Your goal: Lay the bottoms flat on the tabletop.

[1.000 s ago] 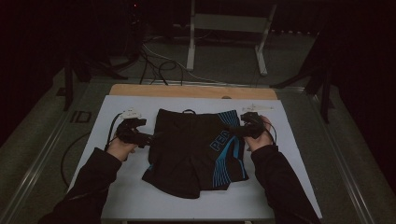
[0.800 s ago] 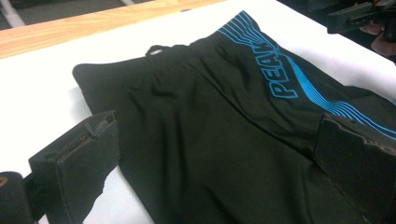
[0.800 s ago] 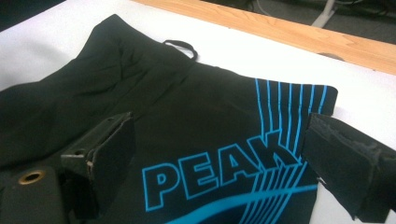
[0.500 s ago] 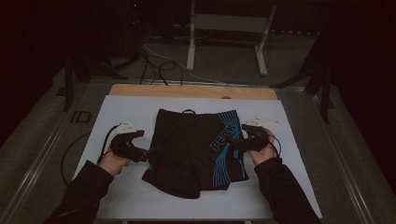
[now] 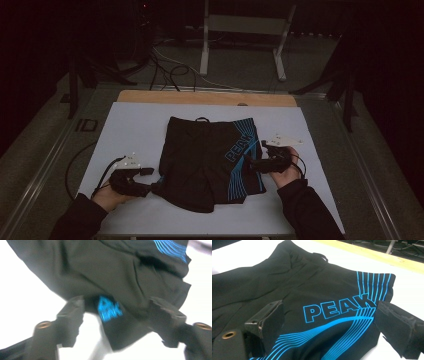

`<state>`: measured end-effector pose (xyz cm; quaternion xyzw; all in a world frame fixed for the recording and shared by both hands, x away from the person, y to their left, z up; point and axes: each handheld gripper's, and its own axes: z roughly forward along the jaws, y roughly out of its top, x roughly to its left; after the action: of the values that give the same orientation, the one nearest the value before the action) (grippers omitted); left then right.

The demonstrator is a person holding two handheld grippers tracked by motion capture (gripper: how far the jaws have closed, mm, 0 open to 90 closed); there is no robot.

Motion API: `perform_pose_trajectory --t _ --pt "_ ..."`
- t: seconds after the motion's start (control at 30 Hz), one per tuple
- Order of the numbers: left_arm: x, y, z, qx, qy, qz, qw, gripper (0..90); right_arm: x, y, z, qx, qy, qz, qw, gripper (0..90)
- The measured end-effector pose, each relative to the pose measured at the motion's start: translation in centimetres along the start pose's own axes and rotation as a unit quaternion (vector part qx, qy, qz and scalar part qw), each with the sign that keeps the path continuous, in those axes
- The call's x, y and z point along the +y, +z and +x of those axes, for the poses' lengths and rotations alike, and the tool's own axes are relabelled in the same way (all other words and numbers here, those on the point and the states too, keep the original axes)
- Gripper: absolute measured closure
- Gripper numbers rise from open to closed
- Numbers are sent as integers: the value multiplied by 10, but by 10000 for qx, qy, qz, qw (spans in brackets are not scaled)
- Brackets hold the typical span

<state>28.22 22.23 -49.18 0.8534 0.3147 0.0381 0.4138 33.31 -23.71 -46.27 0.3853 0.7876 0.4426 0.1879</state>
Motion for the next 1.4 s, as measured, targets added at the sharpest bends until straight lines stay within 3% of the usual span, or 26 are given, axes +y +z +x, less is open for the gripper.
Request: perform_pose_trajectory --t 0.13,0.2,0.3,0.37,0.4,0.43,0.53,0.6,0.77,0.93,1.13,1.27,1.4 --pt "-9 4 2 -32 -28 278 9996 434 0 -2 0 11 29 -17 10000 102" --pt "-11 7 1 -64 129 436 9989 458 0 -3 0 20 28 -33 10000 101" --pt "-12 9 0 -144 181 537 9983 499 0 -4 1 26 40 -47 10000 101" --pt "-14 14 -3 -231 331 719 9966 556 -1 -4 1 22 43 -35 10000 101" --pt "-15 16 -4 -178 390 797 9959 565 -1 -4 1 34 61 -24 10000 102" --pt "-15 16 -6 -75 424 784 9960 608 -1 -4 1 43 82 -19 10000 102" --pt "-15 14 -6 -33 389 775 9962 803 -2 -3 2 47 78 2 10000 102" --pt "-14 12 -8 31 432 811 9958 852 -2 -3 2 54 48 10 10000 102" --pt "-8 3 -13 83 509 787 9956 859 -2 -4 2 52 69 0 10000 102" --pt "0 -16 -22 335 689 739 9943 857 -2 -6 2 54 77 -6 10000 102" --pt "-5 -20 -26 375 543 840 9943 840 -1 -9 2 58 94 -45 9999 102" --pt "-21 -11 -26 177 413 1109 9928 817 -2 -10 2 73 89 -39 9999 102" --pt "-30 -8 -26 38 354 1185 9923 626 -3 -11 2 86 99 -29 9999 102"
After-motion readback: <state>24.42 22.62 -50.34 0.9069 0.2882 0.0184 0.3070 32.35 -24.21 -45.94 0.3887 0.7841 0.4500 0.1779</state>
